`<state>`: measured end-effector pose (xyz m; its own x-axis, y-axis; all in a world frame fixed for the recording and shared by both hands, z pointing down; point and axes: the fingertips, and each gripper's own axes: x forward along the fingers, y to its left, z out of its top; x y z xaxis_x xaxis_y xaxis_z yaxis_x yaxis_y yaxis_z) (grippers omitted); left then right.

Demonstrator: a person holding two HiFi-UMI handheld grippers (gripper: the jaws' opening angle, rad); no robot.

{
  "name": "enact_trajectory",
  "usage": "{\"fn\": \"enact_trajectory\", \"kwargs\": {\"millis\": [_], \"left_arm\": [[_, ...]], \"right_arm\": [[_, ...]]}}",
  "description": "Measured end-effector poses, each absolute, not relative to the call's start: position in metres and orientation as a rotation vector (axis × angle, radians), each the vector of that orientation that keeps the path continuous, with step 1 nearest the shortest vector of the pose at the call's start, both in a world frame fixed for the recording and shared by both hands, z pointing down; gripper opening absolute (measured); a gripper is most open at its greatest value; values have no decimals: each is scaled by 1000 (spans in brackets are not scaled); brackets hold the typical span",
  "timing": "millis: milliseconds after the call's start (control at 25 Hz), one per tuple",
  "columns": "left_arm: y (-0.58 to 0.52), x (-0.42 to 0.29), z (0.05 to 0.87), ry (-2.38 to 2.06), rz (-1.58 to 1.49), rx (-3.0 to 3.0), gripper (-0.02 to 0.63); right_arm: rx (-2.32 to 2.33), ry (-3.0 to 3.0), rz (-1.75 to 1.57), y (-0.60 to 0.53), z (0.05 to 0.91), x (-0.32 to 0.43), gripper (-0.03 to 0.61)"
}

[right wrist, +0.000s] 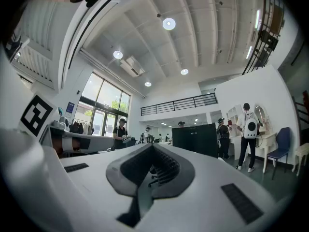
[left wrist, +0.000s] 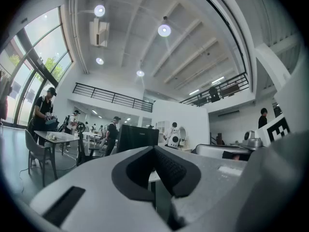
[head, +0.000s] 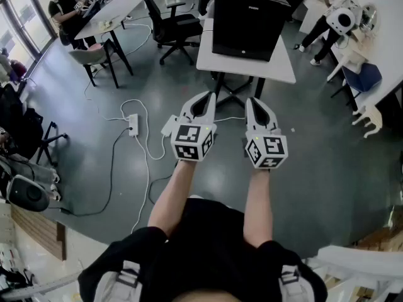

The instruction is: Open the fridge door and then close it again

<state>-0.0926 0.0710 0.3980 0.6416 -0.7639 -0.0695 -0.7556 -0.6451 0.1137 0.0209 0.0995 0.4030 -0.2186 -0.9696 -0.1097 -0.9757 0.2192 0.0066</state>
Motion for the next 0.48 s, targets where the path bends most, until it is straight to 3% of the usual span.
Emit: {"fn": "enact_trajectory", "kwargs": {"millis": [480], "left_arm": [[69,-84,409,-1260,-188,2763,-2]], "right_arm": [[-1888,2381,146,100,405,30,-6]]}}
